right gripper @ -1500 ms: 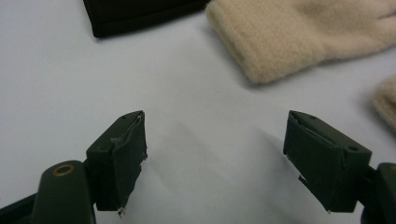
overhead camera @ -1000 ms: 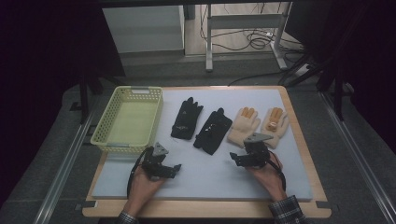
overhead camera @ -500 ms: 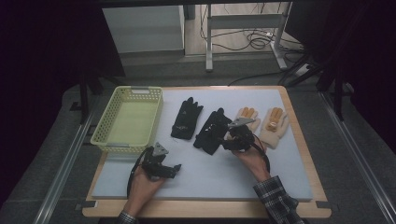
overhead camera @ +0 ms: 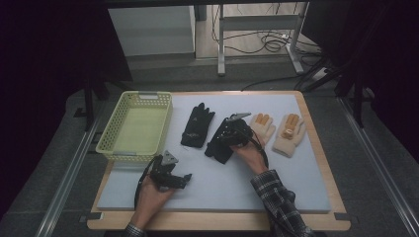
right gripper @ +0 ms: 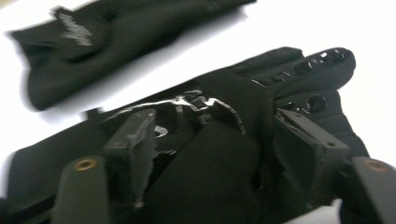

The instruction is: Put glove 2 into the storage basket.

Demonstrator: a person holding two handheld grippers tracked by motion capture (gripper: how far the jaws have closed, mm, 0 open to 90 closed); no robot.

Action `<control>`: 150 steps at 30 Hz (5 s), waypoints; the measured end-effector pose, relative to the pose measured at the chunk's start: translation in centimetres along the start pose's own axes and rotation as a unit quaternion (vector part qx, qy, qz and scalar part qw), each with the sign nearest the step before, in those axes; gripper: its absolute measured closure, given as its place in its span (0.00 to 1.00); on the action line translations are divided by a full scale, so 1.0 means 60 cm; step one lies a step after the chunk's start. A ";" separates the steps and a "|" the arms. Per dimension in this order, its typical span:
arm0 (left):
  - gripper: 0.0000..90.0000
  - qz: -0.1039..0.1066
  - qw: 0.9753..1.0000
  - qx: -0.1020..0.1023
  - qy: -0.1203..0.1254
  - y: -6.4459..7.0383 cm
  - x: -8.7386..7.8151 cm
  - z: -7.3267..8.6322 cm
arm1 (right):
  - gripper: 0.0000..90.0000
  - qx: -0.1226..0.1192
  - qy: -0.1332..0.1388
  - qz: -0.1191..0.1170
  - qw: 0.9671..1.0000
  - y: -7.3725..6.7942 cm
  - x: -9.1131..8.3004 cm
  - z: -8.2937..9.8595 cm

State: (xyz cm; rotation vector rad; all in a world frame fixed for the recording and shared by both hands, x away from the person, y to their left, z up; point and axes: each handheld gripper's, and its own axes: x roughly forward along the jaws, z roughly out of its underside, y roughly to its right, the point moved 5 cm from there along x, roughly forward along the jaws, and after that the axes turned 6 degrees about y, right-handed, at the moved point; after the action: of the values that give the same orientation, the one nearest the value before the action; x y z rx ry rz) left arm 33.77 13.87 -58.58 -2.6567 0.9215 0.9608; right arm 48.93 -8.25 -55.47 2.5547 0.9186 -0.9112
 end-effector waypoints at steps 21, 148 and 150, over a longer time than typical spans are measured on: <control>0.09 0.000 1.000 0.001 -0.001 0.000 0.000 0.000 | 0.90 -0.049 0.024 -0.036 0.998 -0.037 -0.062 -0.009; 0.09 0.000 1.000 -0.001 0.000 0.000 0.000 0.000 | 0.79 0.015 0.066 -0.050 0.996 -0.154 -0.176 0.111; 0.09 0.000 1.000 -0.001 0.000 0.000 0.000 0.000 | 0.72 0.003 0.062 -0.046 0.997 -0.151 -0.175 0.114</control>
State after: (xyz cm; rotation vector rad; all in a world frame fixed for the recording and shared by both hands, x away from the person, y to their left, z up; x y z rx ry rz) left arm 33.77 13.86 -58.60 -2.6577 0.9207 0.9627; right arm 33.54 -9.38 -54.31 2.6173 1.0781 -0.7884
